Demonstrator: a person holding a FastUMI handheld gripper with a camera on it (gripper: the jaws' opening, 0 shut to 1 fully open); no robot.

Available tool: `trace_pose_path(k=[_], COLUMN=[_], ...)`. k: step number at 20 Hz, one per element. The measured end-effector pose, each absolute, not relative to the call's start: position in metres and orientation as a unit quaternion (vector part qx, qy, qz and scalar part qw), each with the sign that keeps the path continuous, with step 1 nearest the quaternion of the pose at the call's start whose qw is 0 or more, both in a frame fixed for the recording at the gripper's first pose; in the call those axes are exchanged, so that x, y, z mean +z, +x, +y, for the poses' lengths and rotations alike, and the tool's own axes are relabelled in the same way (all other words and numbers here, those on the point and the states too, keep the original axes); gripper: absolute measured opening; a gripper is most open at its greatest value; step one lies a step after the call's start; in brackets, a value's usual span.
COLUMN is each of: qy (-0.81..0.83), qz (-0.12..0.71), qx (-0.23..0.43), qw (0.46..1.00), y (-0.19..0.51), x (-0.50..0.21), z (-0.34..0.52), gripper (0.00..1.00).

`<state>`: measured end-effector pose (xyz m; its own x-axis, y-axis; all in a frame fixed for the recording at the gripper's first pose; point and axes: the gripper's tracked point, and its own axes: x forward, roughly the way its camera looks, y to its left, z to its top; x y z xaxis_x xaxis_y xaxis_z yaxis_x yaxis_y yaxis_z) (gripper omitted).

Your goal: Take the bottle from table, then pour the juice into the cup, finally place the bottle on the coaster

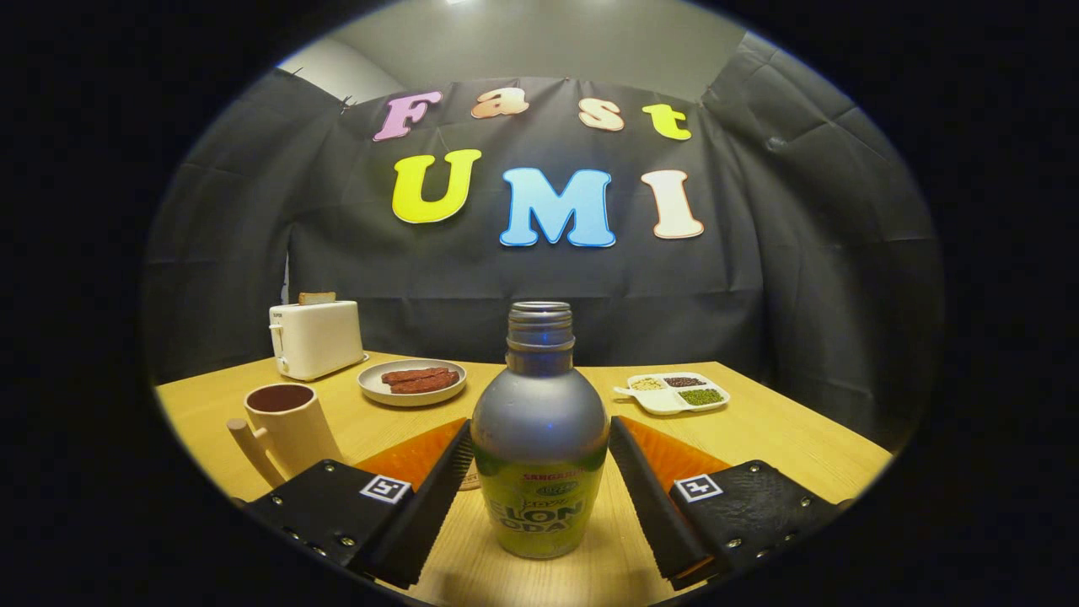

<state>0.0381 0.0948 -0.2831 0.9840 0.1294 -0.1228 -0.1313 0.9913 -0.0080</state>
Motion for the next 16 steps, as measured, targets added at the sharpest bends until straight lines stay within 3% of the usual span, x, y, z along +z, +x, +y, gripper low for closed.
trace_pose_path(k=[3,5,11,16], qy=[-0.013,-0.031,-0.134,-0.202], qz=[0.076,0.086,0.087,0.077], qx=[0.066,0.066,0.036,0.058], qw=[0.995,0.994,0.986,0.975], y=[0.040,0.043,0.042,0.042], x=[-0.287,-0.287,-0.250,-0.221], z=[0.099,0.102,0.105,0.120], gripper=[0.81,0.78,0.76,0.76])
